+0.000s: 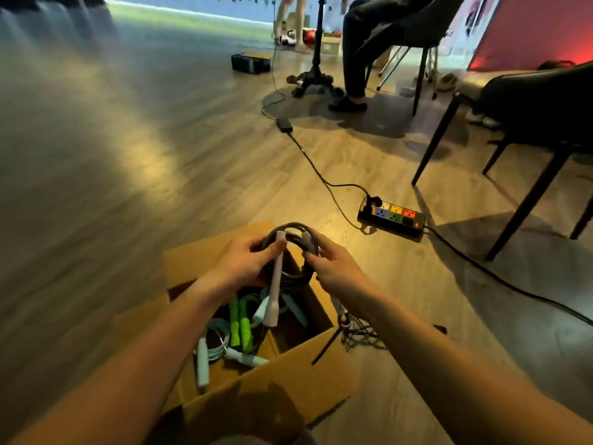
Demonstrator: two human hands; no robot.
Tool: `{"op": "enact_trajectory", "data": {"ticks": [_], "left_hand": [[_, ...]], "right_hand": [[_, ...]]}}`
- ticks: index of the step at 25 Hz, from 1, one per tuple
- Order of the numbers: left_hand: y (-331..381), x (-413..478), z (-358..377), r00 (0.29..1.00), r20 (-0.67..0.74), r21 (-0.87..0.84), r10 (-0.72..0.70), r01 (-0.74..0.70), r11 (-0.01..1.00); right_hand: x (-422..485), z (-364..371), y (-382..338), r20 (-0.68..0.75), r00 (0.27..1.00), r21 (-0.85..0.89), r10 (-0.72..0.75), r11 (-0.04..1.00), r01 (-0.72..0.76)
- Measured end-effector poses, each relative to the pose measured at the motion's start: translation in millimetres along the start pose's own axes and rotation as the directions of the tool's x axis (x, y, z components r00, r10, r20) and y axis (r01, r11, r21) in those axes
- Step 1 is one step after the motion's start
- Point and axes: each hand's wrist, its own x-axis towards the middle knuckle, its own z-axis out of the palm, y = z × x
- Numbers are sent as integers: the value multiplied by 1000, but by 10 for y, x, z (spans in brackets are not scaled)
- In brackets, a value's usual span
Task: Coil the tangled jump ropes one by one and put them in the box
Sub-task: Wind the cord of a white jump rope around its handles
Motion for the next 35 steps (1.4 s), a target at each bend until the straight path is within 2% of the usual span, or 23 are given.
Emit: {"op": "enact_trajectory", "data": {"ticks": [3, 8, 10, 13, 17, 20, 24, 27, 29, 30, 32, 35], "left_hand": [[-476, 276, -272, 995, -83, -19, -63, 62, 998], [-1121, 520, -658, 978, -73, 6, -194, 195, 981], [-1398, 571, -686, 963, -71, 58, -261, 265, 962], [-1795, 575, -593, 924, -52, 143, -379, 382, 913], [-2140, 649, -409, 883, -33, 214, -469, 465, 859], [-2360, 730, -283, 865, -26, 313, -500, 482, 818], [-2551, 716, -195, 919, -68, 515, -388, 365, 776], [-2600, 690, -156, 956, -130, 688, -263, 278, 671], [-2603, 674, -138, 951, -147, 711, -271, 292, 640], [-2612, 656, -133, 956, -155, 725, -249, 282, 629], [-2601, 570, -120, 970, -211, 753, -119, 239, 613], [-2567, 430, -94, 961, -254, 838, 114, 159, 522]], "right_hand": [[576, 303, 337, 143, 989, -97, -48, 993, 63], [1199, 761, 893, 412, 910, -202, -45, 969, 139], [1343, 921, 1167, 476, 879, -244, -21, 957, 155], [1381, 1100, 1606, 521, 848, -359, 91, 925, 122], [1316, 1179, 1962, 492, 836, -490, 245, 871, 33], [1282, 1242, 2094, 460, 818, -628, 347, 778, 23], [1275, 1308, 2112, 408, 806, -806, 428, 584, 98], [1243, 1301, 2111, 379, 774, -860, 507, 501, 92], [1230, 1283, 2102, 390, 767, -844, 509, 531, 76], [1215, 1263, 2105, 391, 792, -825, 468, 560, 76], [1243, 1241, 2116, 352, 860, -803, 368, 591, 76], [1263, 1260, 2128, 197, 932, -782, 303, 622, -37]]}}
